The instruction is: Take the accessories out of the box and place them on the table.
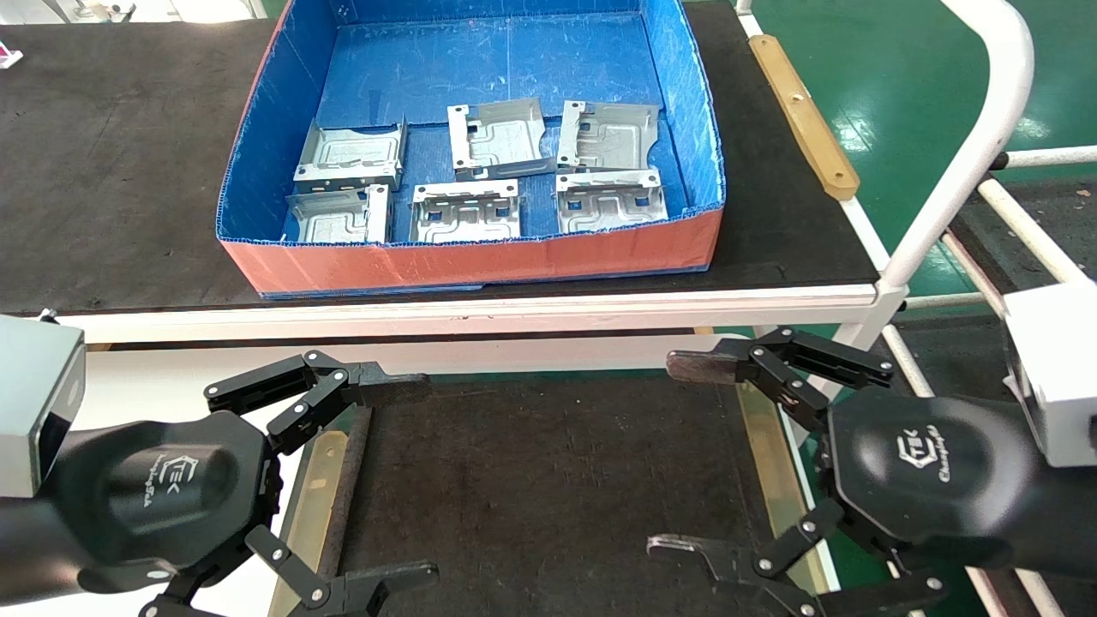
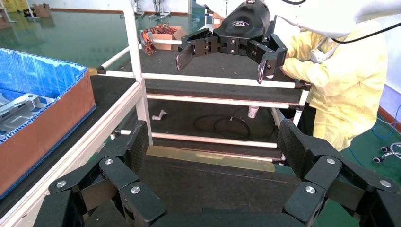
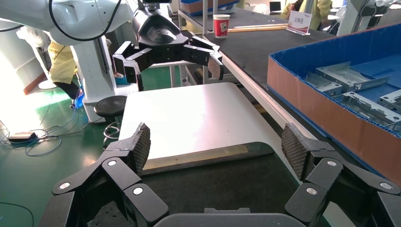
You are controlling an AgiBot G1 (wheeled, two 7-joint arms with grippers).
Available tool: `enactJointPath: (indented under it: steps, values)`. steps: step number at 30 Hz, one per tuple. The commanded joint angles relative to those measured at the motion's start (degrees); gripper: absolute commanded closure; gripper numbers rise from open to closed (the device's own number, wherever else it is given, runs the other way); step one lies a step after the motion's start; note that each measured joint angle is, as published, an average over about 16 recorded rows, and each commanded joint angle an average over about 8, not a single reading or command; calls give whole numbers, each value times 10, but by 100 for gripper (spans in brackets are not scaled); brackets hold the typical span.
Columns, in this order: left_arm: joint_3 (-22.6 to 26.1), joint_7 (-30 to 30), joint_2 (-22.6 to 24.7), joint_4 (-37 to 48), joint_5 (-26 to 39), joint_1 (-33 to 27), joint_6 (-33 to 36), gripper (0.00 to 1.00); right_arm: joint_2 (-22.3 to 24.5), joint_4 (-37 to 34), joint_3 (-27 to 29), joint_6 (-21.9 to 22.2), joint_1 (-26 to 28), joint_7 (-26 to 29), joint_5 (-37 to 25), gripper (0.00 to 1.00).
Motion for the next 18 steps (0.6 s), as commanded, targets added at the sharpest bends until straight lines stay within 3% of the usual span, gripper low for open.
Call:
enactJointPath:
  steps: [1,18]
  values:
    - [0,0,0,0,0,0,0,0,0,0,0,0,0,0,0,0]
    - [0,0,0,0,0,0,0,0,0,0,0,0,0,0,0,0]
